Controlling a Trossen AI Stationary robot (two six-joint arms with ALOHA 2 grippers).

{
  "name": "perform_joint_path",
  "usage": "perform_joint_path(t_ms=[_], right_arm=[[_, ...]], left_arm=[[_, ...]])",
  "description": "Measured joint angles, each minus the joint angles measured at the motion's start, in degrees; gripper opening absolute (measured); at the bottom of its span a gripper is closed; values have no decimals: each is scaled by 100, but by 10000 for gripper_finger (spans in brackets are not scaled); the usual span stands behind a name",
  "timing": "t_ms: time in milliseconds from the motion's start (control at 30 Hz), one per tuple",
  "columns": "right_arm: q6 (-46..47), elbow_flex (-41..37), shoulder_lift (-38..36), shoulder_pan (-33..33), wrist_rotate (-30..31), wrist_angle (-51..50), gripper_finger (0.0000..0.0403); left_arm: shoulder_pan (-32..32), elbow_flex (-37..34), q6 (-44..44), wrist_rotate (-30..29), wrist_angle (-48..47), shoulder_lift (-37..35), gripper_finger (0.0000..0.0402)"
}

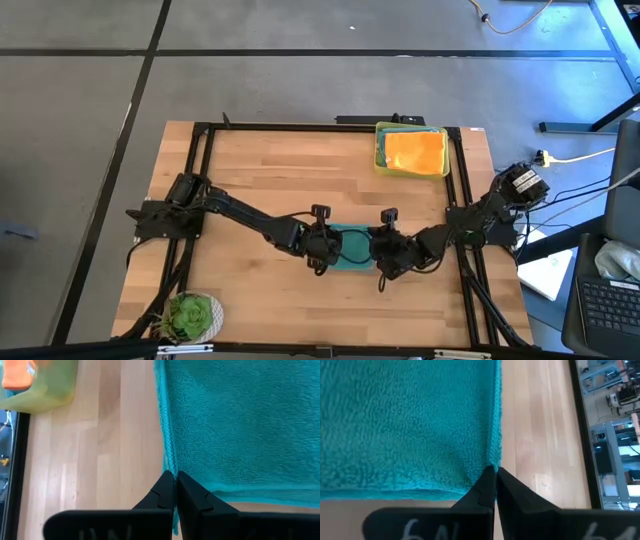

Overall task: Fold microfiber towels
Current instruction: Fold the blue microfiber cloth

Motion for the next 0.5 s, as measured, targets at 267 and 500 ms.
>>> perform_joint_path(t_ms=[267, 500], right_arm=[[-410, -184, 2, -377, -200, 426, 9], [-422, -404, 5, -573, -377, 705, 9]], left_arm=[[263, -65, -88, 337, 14, 2, 0], [422, -312, -42, 441, 365, 2, 0]])
